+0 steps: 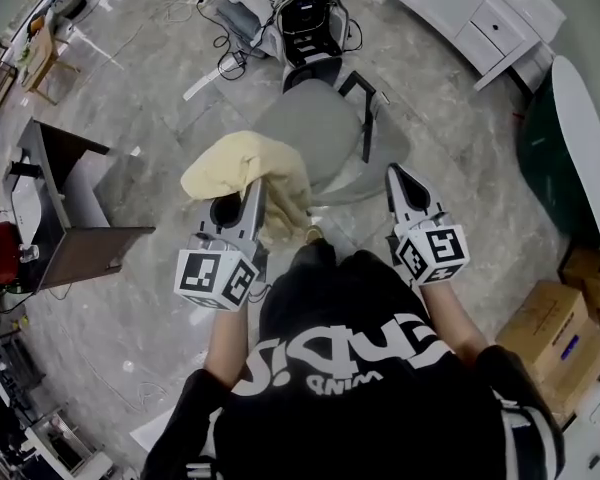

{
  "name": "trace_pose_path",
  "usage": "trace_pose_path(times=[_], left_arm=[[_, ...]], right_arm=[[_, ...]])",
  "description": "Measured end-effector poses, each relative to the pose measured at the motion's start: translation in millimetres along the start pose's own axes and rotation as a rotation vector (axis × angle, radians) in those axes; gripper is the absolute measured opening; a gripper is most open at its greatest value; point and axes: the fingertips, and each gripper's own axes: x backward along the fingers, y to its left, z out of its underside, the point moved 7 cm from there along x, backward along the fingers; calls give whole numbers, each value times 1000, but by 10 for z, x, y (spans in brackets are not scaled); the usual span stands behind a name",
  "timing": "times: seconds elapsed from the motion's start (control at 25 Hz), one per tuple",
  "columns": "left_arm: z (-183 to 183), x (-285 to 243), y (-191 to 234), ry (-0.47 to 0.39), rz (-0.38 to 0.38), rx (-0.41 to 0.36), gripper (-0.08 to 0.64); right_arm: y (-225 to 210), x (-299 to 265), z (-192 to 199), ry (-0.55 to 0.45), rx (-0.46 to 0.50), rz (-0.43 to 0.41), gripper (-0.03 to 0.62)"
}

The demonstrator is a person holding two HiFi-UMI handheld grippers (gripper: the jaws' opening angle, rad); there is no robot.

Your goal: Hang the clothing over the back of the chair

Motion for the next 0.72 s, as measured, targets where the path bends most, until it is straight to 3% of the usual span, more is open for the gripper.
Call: trace_pose_path(times=[0.4, 0.72], left_arm=[[-87, -107, -60, -7, -32, -9, 104], [-421, -349, -87, -82, -11, -74, 104]], right_arm=[[-120, -122, -129, 0, 13, -37, 14], [-257, -276, -243, -27, 34, -50, 14]])
